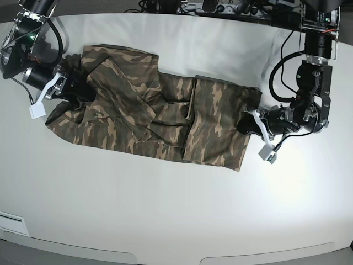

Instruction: Fold the T-shirt properly

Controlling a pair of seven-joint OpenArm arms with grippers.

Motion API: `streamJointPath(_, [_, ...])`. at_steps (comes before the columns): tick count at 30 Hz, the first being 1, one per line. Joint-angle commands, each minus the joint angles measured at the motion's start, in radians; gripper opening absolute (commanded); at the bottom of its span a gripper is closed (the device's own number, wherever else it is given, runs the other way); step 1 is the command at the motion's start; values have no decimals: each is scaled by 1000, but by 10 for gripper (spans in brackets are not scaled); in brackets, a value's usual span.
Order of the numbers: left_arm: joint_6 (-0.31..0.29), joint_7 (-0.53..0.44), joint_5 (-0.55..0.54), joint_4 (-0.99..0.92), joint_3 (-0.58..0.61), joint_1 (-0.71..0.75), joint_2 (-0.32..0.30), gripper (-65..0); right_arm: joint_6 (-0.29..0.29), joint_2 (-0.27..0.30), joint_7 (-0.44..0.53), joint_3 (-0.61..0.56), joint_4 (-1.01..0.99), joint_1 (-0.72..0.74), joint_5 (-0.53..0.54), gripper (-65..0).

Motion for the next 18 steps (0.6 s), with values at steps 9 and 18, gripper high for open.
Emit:
streamJointPath(9, [4,36,37,0,-1,-1,-14,-650,5,9,248,3,11,11,-299,-612])
streamJointPath(18, [5,68,-100,1,-19,-58,-24,-640,5,23,244,4,13,29,-298,-650])
